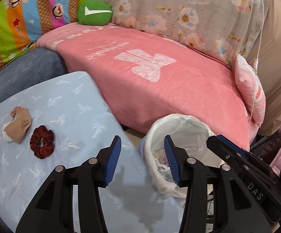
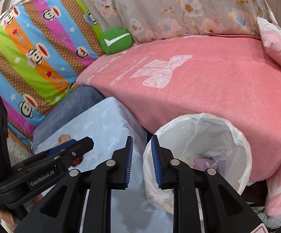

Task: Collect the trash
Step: 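Move both open tools back over the sock and stocking bundle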

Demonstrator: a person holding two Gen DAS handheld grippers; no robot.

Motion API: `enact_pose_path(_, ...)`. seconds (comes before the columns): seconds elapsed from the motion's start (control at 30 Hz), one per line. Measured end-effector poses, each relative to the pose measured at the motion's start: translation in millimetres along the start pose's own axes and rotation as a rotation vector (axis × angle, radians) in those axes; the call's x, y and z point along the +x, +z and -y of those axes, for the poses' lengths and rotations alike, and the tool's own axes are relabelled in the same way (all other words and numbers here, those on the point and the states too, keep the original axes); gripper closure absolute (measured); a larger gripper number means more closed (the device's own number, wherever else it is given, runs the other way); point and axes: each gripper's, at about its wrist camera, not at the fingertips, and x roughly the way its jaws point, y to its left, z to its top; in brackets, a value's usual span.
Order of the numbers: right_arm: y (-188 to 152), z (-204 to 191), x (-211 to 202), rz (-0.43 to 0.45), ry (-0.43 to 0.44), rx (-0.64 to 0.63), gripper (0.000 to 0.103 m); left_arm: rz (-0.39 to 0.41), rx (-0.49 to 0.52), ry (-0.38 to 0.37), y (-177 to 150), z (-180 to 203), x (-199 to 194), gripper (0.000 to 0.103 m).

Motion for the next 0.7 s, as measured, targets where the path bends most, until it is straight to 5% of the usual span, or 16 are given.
enact_pose_path(0.7,-46.4,-125.2,74.7,-0.153,0.048,-0.213,0.063,-0.012,-0.210,0.237,-32.4,-134.7,-14.8,0.030)
